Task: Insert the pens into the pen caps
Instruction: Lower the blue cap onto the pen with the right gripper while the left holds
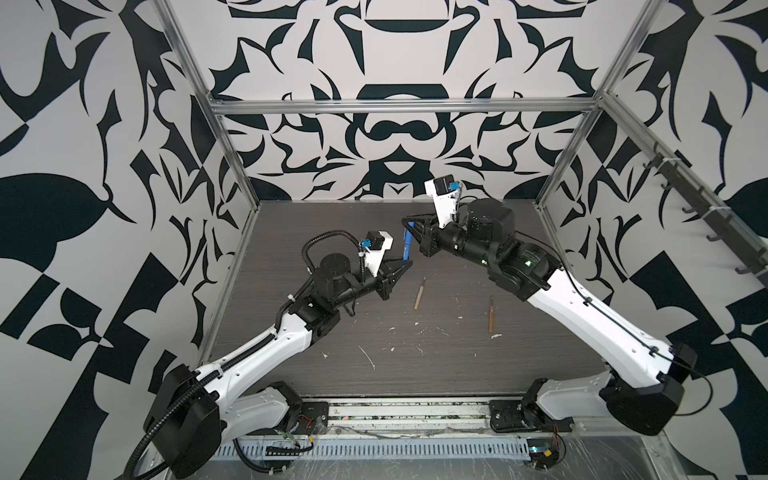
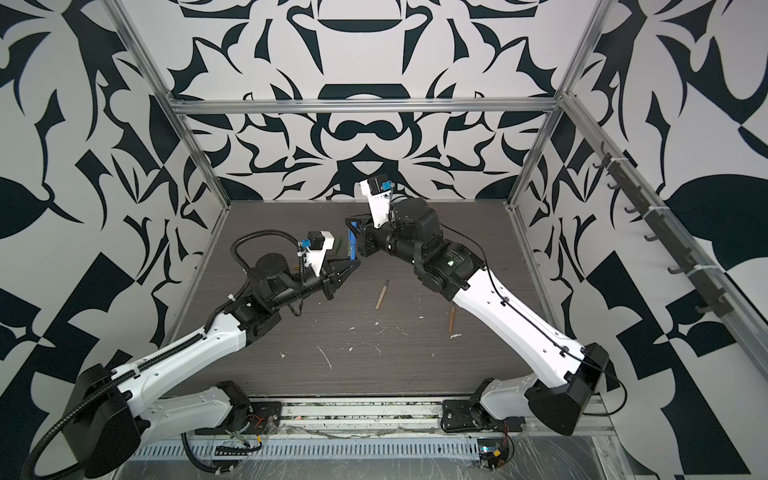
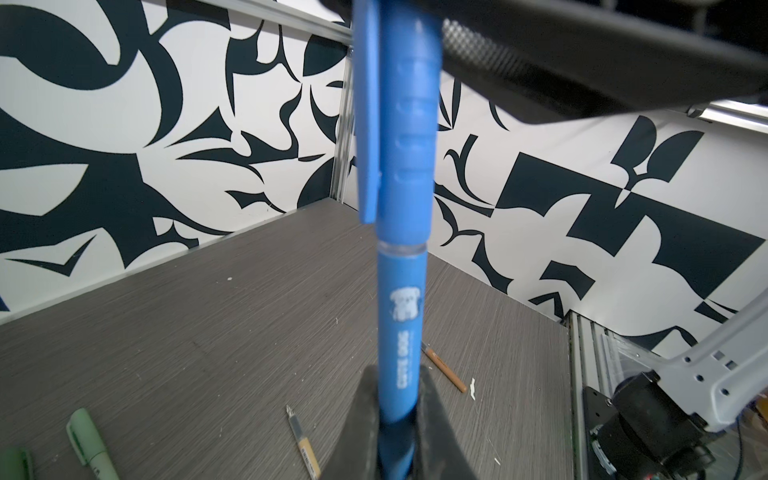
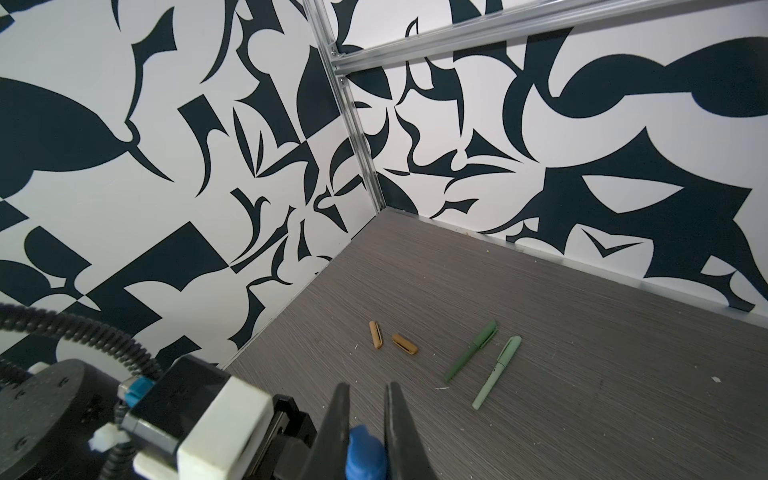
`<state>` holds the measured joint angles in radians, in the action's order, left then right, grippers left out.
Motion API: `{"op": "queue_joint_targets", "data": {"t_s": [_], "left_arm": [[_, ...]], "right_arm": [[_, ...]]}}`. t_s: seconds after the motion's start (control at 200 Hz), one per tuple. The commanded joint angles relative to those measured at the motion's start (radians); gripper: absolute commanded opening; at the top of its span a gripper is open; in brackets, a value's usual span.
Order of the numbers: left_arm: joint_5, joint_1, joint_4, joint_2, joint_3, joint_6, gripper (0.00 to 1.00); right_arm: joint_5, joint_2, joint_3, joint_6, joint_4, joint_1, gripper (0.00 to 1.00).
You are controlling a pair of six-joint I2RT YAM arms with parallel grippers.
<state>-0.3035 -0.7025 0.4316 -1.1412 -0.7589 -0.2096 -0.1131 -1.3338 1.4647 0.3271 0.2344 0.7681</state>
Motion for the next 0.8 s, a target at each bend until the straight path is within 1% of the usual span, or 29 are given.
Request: {"op": "queue_joint_targets", "data": {"t_s": [0.0, 0.19, 0.345, 0.485, 0.795], "left_arm": [[0.053, 0.006, 0.068, 0.052, -0.024, -0.030, 0.00], [0.141, 0.005, 0.090, 0.066, -0.050, -0.050, 0.00], [0.155, 0.009, 0.067, 0.061, -0.132, -0.048, 0.00], [0.182, 0.016, 0.119, 0.043, -0.176, -0.045, 0.00], [0.182, 0.048, 0.171, -0.021, -0.285, -0.049, 0.00]], "right_arm": [[-0.034, 0.035, -0.073, 0.046, -0.010, 0.005, 0.01], [-0.037, 0.063, -0.181, 0.094, -0.061, 0.006, 0.00], [-0.057, 0.067, -0.235, 0.110, -0.072, 0.008, 0.00], [-0.072, 0.070, -0.276, 0.122, -0.075, 0.013, 0.00], [-0.090, 0.108, -0.408, 0.135, -0.085, 0.018, 0.00]]}}
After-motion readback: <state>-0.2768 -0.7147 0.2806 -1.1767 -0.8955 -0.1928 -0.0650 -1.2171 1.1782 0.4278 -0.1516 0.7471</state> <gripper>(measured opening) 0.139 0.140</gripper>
